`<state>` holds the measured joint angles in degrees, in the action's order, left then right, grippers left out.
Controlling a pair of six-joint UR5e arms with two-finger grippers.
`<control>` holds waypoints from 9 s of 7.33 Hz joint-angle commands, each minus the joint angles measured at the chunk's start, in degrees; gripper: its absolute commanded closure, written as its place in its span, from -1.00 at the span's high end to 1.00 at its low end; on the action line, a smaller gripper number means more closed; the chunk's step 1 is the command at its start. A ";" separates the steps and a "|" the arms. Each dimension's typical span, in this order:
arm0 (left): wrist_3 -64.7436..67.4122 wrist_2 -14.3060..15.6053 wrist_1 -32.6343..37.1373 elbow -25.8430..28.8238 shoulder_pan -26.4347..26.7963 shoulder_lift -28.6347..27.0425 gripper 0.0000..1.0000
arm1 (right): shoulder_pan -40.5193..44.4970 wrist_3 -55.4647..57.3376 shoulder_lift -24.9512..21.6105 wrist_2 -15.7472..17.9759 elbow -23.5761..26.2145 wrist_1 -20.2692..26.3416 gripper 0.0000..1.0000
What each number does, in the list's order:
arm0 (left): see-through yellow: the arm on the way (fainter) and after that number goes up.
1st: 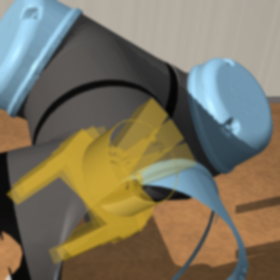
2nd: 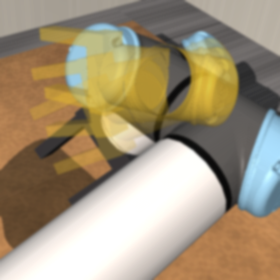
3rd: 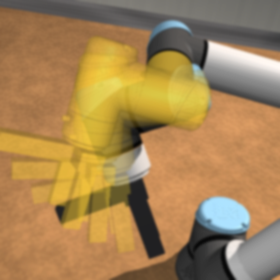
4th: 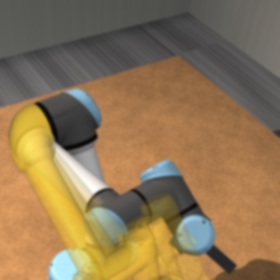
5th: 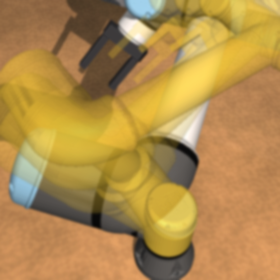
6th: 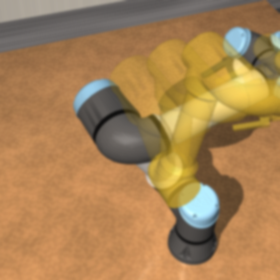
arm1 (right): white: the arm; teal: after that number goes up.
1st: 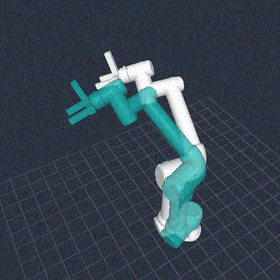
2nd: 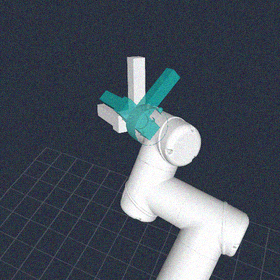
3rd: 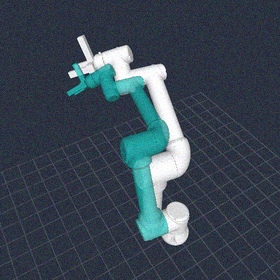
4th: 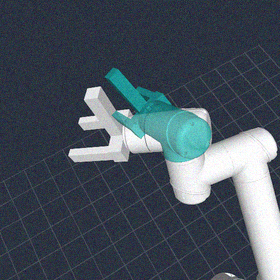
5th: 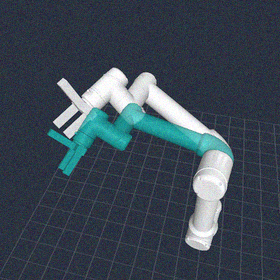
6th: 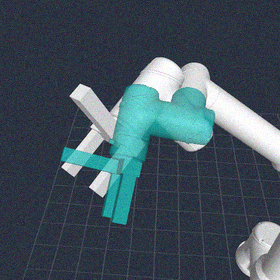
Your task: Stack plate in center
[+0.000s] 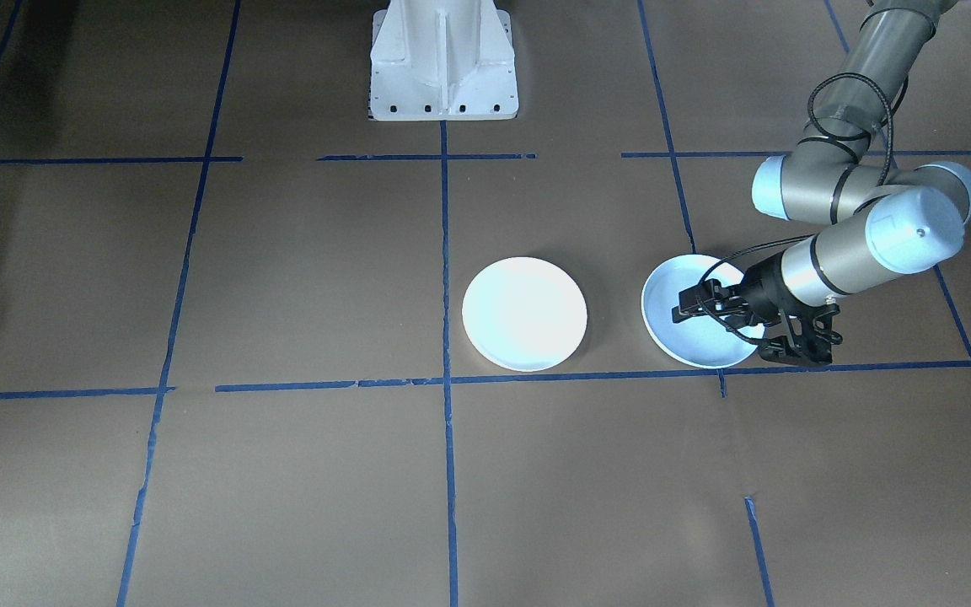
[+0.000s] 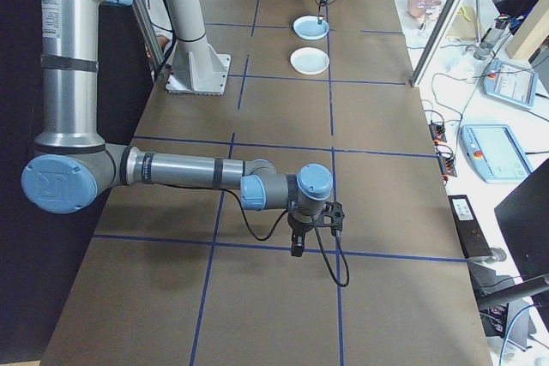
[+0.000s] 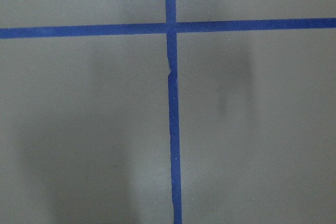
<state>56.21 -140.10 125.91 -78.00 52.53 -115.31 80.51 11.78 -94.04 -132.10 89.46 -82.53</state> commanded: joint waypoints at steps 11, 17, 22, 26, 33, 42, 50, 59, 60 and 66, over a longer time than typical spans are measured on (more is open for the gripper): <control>8.91 9.06 0.30 0.92 -11.22 -6.33 -0.63 | 0.00 0.00 0.00 0.00 0.01 0.00 1.00; 0.35 4.07 0.04 0.39 1.31 -2.56 -1.00 | 0.00 0.00 0.00 0.00 0.01 0.00 1.00; -9.18 -0.26 -2.23 0.83 6.70 4.57 -1.00 | 0.00 0.00 0.00 0.00 0.01 0.00 1.00; -12.97 -1.13 -5.15 0.31 7.85 5.53 -1.00 | 0.00 0.00 0.00 0.00 0.01 0.00 1.00; -14.64 -1.93 -5.23 -4.27 7.41 10.99 -1.00 | 0.00 0.00 0.00 0.00 0.01 0.00 1.00; -28.63 -1.75 -10.91 -3.65 13.52 14.13 0.99 | 0.00 0.00 0.00 0.00 0.01 0.00 1.00; -55.07 2.99 -29.76 -1.28 35.09 15.73 1.00 | 0.00 0.00 0.00 0.00 0.01 0.00 1.00; -56.56 2.90 -29.67 -0.84 35.71 16.26 1.00 | 0.00 0.00 0.00 0.00 0.01 0.00 1.00; -56.48 2.90 -29.58 -0.84 35.71 16.17 1.00 | 0.00 0.00 0.00 0.00 -0.08 0.00 1.00; -56.56 2.90 -29.05 -0.66 35.53 16.09 1.00 | 0.00 0.00 0.00 0.00 0.01 0.00 1.00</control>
<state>-0.35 -137.20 96.84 -78.67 88.09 -99.20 80.49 11.78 -94.04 -132.10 89.47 -82.53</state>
